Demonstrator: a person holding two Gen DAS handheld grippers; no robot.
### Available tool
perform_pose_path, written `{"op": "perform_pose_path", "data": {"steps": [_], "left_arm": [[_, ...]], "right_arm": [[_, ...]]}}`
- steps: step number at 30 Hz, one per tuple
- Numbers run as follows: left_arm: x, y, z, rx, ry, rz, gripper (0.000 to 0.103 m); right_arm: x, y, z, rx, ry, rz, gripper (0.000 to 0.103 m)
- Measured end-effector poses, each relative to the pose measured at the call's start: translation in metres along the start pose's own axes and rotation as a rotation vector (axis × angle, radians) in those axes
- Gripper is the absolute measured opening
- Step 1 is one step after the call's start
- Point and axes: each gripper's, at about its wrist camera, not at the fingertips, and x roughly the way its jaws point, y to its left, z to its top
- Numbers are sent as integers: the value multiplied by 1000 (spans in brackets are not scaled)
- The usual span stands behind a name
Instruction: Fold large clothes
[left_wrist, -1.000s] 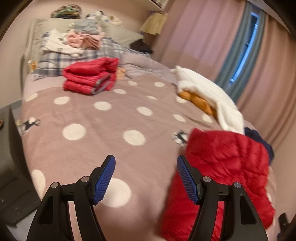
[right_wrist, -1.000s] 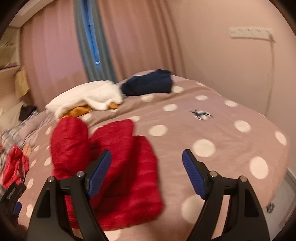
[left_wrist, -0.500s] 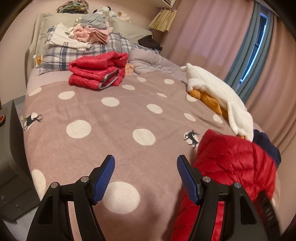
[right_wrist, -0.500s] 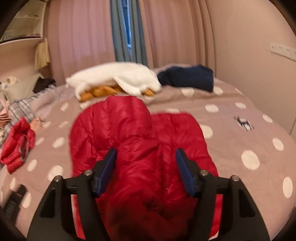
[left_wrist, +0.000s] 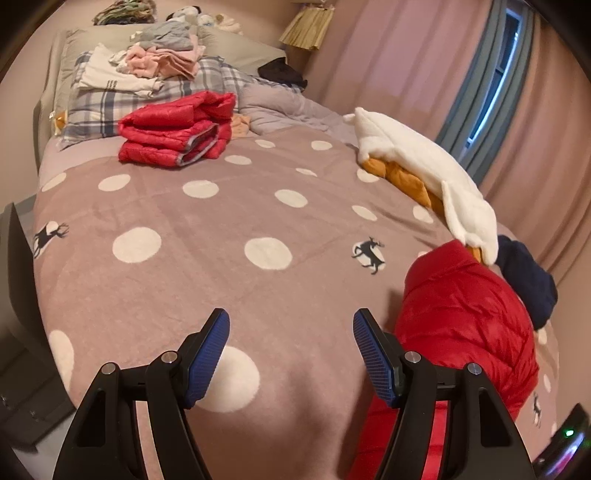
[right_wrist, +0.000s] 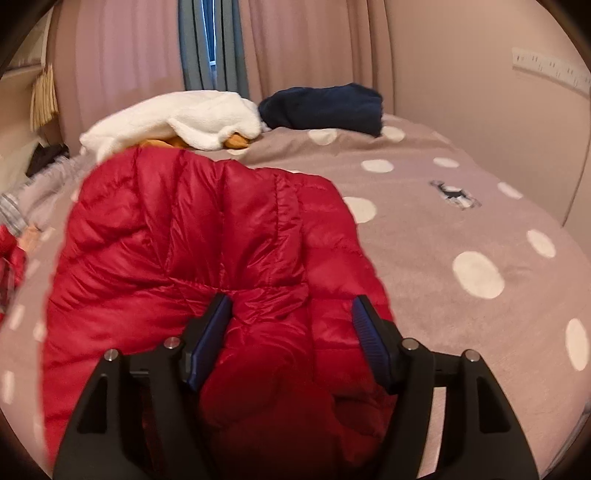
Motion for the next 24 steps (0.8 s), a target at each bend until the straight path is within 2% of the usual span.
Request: {"op": "perform_pose_path", "data": {"steps": [6,8,11,16,17,18,20,22,24], "left_arm": [[6,-13,-7,44,11,-55,68],[13,-22,-10,76,20,-111,68],[25,-47,-16,185,53,-186,68],[28,-77,-24,272,-33,-312,68],[34,-81,-25,275,-28,-315,59],[42,-84,-26,279,-14,-293,46],[51,-90,-28,306,-7,-305,36],[56,-94,-30,323,-21,-308,34],[64,-103,-39,392,-25,-277,32]], "right_arm": [[31,-33,-18,142,72,105,70],[32,-28,-16,115,77,101,72],[30,-27,-13,95,81,104,73],[34,-33,-6,87,109,135,80],[33,-35,-7,90,112,142,80],[33,-36,-7,96,112,149,80],[33,-35,-9,97,107,150,80],[33,-33,-9,88,102,141,80],[34,-33,-9,89,101,137,80]]}}
